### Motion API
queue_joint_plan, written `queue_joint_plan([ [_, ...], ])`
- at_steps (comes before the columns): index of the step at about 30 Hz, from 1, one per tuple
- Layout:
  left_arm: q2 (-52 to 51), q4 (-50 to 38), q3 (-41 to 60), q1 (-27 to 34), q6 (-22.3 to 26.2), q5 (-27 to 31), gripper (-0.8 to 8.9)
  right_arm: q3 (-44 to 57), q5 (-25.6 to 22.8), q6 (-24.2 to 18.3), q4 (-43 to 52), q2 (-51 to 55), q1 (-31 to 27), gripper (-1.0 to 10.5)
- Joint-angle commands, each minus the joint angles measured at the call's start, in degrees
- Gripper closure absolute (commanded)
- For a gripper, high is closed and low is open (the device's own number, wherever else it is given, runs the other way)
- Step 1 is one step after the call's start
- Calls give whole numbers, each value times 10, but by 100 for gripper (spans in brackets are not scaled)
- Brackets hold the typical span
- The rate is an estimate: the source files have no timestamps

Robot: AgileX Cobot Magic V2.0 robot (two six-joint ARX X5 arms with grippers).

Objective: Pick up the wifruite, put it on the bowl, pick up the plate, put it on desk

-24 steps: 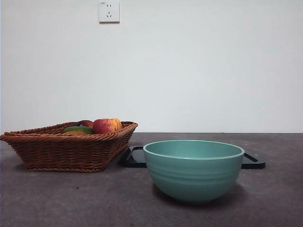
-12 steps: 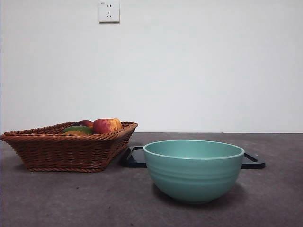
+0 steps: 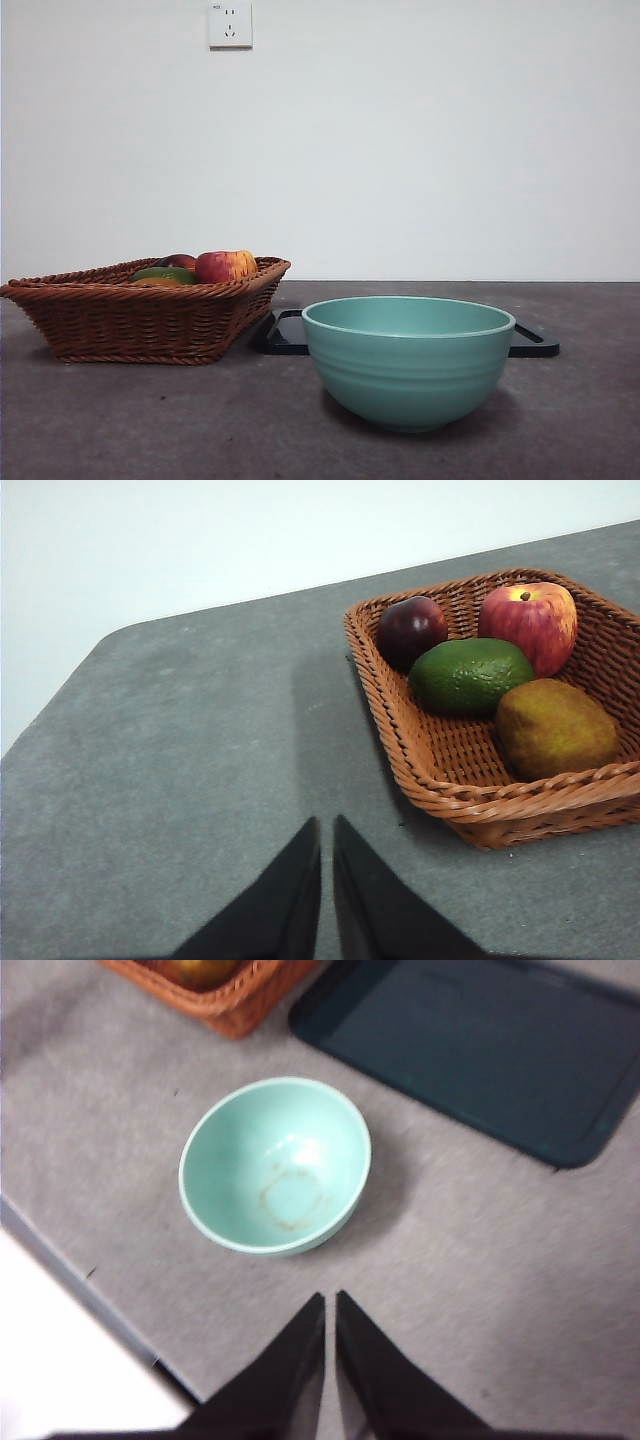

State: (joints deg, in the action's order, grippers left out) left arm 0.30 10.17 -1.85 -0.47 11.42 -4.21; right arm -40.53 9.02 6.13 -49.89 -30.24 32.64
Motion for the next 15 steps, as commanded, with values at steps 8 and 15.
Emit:
queue_joint_plan([
  [8, -1, 5, 12, 1, -2, 2, 794, 74, -65, -33, 199, 167, -189, 938],
  [15, -1, 5, 12, 1, -2, 2, 794, 283, -65, -2, 357, 287, -269, 937],
])
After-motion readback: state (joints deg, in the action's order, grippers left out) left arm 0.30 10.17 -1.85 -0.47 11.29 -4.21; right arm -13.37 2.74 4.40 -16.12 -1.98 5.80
